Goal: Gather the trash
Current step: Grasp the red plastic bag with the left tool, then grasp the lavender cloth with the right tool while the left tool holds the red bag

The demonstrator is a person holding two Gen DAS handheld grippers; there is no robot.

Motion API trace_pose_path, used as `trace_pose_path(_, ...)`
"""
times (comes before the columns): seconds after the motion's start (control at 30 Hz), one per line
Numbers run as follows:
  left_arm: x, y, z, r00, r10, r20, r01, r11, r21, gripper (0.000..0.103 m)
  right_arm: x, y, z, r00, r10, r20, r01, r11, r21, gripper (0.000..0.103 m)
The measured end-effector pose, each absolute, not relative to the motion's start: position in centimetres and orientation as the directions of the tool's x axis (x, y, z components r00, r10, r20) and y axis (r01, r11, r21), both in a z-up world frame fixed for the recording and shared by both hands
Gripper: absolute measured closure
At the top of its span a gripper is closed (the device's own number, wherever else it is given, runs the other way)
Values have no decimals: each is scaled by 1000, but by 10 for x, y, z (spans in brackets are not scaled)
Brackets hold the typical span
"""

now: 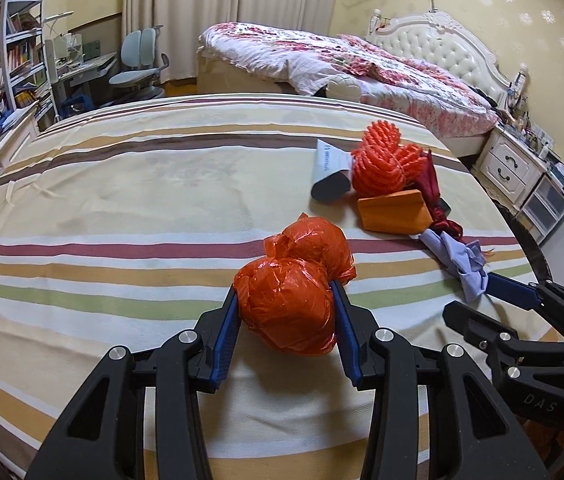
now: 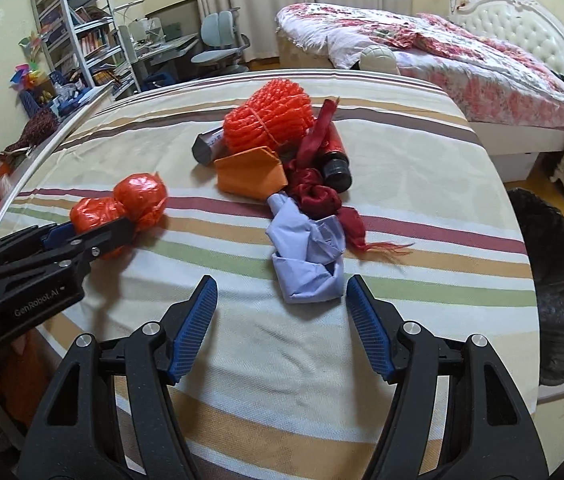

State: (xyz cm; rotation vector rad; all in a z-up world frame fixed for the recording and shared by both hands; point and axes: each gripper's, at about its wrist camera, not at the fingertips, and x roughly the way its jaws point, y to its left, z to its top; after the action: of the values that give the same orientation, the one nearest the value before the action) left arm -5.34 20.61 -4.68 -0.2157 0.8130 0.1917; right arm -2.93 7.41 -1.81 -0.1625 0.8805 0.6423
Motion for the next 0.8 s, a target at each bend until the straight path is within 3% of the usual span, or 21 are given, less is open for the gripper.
trace_pose_path(0.17, -54, 213, -46, 678, 103, -728, -269, 956, -116, 59, -18, 73, -18, 482, 424, -767, -543, 831, 119, 42)
trace_pose_path(0.23, -56, 215, -46, 681, 112, -723, -276, 955, -112, 59, -15, 76, -18, 484, 418, -769, -540, 834, 114, 54)
trace_pose_path(0.4, -57, 220, -46, 683, 119, -720, -291, 949, -119, 59, -16, 87, -19, 504, 388, -771, -550, 833, 59, 68)
trace_pose_path(0.8, -62, 221, -42, 700, 104, -707, -283, 949, -141, 59, -32, 73, -13, 546, 359, -757, -531, 847, 19, 68)
